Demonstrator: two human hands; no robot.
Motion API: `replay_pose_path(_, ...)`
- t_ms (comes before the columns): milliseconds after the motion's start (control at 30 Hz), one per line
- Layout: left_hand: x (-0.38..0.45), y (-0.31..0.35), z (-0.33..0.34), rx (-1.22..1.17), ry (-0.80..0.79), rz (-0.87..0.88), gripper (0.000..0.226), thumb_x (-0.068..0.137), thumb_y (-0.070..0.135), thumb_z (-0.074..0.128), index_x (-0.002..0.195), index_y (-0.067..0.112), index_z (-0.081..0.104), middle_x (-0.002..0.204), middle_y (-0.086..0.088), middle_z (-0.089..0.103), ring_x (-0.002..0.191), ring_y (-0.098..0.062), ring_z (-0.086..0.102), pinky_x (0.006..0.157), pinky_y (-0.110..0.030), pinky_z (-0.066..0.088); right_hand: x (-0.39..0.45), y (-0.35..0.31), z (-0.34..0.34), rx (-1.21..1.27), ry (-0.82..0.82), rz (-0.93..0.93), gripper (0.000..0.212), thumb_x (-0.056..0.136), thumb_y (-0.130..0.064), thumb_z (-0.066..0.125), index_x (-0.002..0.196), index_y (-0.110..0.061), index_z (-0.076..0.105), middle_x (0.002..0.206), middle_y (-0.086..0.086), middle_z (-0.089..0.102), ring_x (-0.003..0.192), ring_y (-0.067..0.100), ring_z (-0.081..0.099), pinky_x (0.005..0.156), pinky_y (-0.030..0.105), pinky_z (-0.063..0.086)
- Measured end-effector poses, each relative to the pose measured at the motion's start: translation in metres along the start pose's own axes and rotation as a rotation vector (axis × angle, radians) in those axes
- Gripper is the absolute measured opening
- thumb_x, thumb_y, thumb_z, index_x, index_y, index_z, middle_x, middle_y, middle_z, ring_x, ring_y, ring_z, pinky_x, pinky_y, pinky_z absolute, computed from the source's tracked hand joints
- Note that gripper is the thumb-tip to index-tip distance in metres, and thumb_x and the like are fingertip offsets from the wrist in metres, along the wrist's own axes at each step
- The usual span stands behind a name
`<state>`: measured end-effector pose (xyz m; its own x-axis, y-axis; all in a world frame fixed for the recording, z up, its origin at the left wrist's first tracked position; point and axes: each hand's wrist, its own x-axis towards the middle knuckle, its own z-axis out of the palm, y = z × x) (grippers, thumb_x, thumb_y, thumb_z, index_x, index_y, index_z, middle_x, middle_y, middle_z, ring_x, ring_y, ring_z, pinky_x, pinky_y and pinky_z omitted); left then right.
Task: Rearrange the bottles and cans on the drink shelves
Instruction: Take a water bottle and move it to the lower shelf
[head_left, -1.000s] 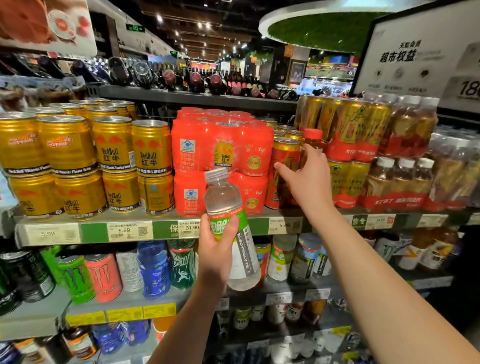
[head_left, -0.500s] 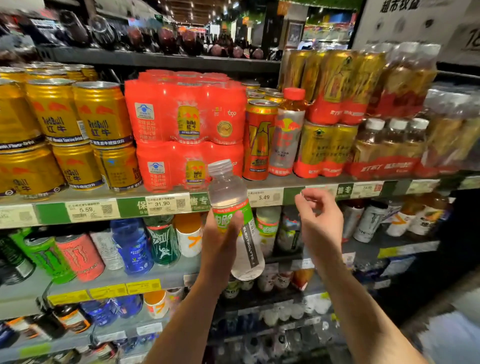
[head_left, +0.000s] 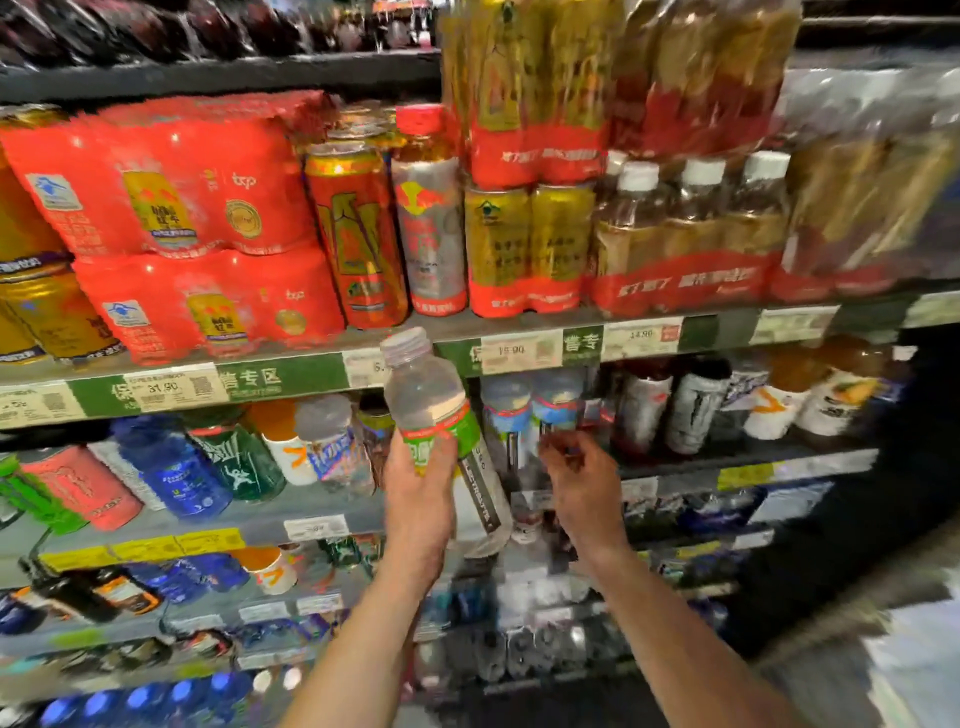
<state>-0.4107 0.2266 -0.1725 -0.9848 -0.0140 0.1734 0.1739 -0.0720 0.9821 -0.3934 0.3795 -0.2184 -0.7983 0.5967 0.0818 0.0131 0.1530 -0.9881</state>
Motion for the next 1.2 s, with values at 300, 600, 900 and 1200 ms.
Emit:
replay_pose_path(300, -0.021, -0.034, 0.045, -0.134, 0.070, -0.150, 0.071, 0.066, 0.053, 0.077, 0.130, 0.030, 0.056, 0.122, 0.006, 0.071, 0.115, -0.015, 0.065, 0.099, -0.035, 0.049, 0.011, 0.012, -0.043, 0.114, -0.483, -0.031, 0.029, 0.082, -0.030, 0.068, 0.111, -0.029, 0.065, 0.108, -0.002, 0.070, 0.100, 0.005, 0.065, 0.092, 0.023, 0.050)
replay_pose_path(600, -0.033, -0.048, 0.085, 0.012, -0.071, -0.203, 0.050, 0.068, 0.032, 0.088, 0.111, 0.029, 0.063, 0.098, 0.013, 0.077, 0.091, -0.004, 0.071, 0.079, -0.019, 0.055, 0.023, 0.029, -0.062, -0.111, -0.602, -0.066, 0.051, 0.062, -0.024, 0.080, 0.105, -0.040, 0.058, 0.097, -0.019, 0.071, 0.085, -0.005, 0.064, 0.073, 0.014, 0.047)
replay_pose_path(900, -0.015, -0.060, 0.092, 0.060, 0.129, -0.186, 0.026, 0.091, 0.018, 0.071, 0.112, 0.003, 0.067, 0.085, 0.001, 0.066, 0.070, 0.002, 0.060, 0.070, -0.012, 0.048, 0.039, 0.061, -0.096, -0.037, -0.392, 0.122, 0.046, 0.070, -0.016, 0.089, 0.101, -0.034, 0.061, 0.092, -0.016, 0.075, 0.083, -0.001, 0.071, 0.072, 0.019, 0.055)
replay_pose_path(1200, 0.022, -0.086, 0.106, 0.324, 0.286, -0.066, 0.058, 0.082, 0.028, 0.082, 0.129, 0.015, 0.050, 0.124, 0.000, 0.061, 0.113, -0.014, 0.059, 0.102, -0.033, 0.049, 0.044, 0.067, -0.108, -0.017, -0.290, 0.166, 0.052, 0.071, -0.016, 0.089, 0.108, -0.034, 0.056, 0.101, -0.017, 0.070, 0.079, -0.015, 0.065, 0.073, 0.015, 0.048)
